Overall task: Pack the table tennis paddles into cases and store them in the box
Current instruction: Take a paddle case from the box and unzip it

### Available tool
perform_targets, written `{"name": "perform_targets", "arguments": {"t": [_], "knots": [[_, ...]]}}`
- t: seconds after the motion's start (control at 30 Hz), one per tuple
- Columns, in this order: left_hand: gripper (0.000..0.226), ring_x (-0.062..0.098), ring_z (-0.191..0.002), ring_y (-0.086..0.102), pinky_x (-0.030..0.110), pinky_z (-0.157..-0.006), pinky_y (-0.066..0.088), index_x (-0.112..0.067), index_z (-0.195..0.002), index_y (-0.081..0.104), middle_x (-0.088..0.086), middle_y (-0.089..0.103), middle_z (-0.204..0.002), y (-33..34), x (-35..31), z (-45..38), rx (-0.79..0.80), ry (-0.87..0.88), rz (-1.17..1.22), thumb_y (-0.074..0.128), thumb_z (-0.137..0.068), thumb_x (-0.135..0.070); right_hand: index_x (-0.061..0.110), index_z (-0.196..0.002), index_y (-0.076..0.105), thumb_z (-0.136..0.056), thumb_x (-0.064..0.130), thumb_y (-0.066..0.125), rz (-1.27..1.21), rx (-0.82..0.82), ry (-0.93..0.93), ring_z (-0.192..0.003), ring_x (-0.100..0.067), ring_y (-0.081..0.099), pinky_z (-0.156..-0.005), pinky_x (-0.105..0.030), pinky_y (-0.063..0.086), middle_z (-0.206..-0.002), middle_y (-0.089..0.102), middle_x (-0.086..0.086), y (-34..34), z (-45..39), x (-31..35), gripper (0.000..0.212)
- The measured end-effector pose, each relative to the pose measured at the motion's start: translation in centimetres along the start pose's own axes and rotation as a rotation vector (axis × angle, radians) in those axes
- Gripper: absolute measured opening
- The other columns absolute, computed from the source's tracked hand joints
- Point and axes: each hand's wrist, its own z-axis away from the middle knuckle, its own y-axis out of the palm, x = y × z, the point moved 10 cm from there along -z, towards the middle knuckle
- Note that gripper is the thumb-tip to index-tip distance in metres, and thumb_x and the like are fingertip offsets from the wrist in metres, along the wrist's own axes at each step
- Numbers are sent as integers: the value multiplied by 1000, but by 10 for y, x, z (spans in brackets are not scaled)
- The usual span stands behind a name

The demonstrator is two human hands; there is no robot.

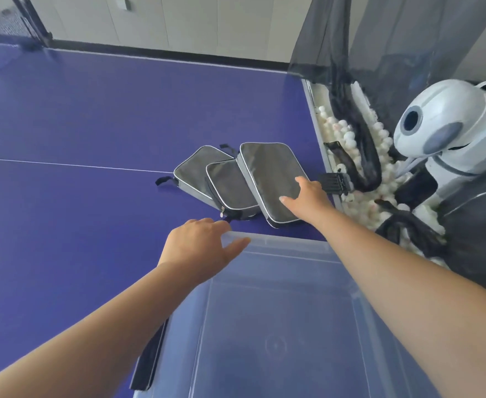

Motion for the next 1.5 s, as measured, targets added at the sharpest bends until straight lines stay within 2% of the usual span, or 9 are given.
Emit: {"name": "perform_targets", "arguments": {"t": [0.3, 0.57, 0.67, 0.77, 0.83, 1.03, 1.17, 1.37, 1.5], "knots": [[55, 11, -92, 54, 28, -67, 42, -41, -109, 60, -13, 58, -86, -2, 1, 0, -82, -16, -3, 29, -84, -79, 29, -151, 4, -58, 77, 72, -15, 218, 278, -135, -36, 35, -104, -51, 40, -151, 24, -15, 34, -45, -56, 125], [75, 9, -89, 55, 27, -69, 47, -39, -103, 60, -15, 60, -88, 0, 2, -2, -115, -11, -14, 8, -72, -84, 35, -150, -17, -57, 65, 82, -85, 284, 218, -137, -34, 34, -107, -50, 37, -155, 26, -9, 50, -49, -47, 139], [69, 10, -92, 55, 27, -71, 46, -40, -105, 60, -15, 60, -90, 0, 2, -1, -87, -10, -27, 15, -76, -83, 38, -151, -7, -61, 58, 83, -184, 223, 154, -129, -33, 44, -98, -46, 47, -152, 33, -7, 41, -49, -36, 129], [57, 12, -96, 56, 29, -74, 47, -38, -108, 61, -14, 60, -92, -1, 0, 0, -62, -14, -17, 29, -84, -78, 41, -148, 16, -72, 45, 82, -370, 140, 53, -112, -27, 53, -63, -33, 59, -144, 38, -3, 25, -44, -21, 101], [55, 13, -97, 56, 29, -75, 47, -38, -110, 61, -14, 60, -93, -2, -1, 1, -53, -14, -14, 31, -86, -77, 39, -145, 29, -80, 37, 77, -407, 74, -31, -105, -25, 55, -56, -28, 56, -144, 40, -2, 11, -39, -11, 81], [54, 14, -102, 55, 30, -76, 46, -37, -113, 60, -12, 57, -94, -3, -1, 2, -33, -16, 15, 32, -88, -75, 33, -140, 46, -90, 24, 67, -585, -77, -107, -88, -14, 57, -50, -20, 49, -146, 40, 2, -28, -14, 11, 54], [54, 17, -125, 40, 34, -96, 43, -39, -135, 49, -10, 52, -129, -2, 1, 2, 11, 32, 116, 36, -92, -68, 32, -139, 46, -92, 25, 65, -695, -150, -105, -74, -6, 54, -51, -20, 51, -148, 37, 4, -45, 15, 24, 51], [61, 26, -137, 32, 41, -110, 32, -28, -148, 37, -1, 38, -148, -45, 57, 29, -208, -57, 470, 53, -94, -51, 35, -137, 46, -91, 26, 65, -816, -230, -180, -79, -3, 56, -51, -18, 51, -147, 36, 7, -64, 73, 70, 50], [56, 20, -128, 46, 38, -102, 42, -31, -146, 38, 0, 43, -143, -77, 129, 51, -328, -168, 692, 55, -95, -44, 37, -135, 47, -91, 27, 65, -828, -220, -238, -81, -2, 57, -54, -19, 54, -136, 38, 13, -57, 120, 121, 49]]}}
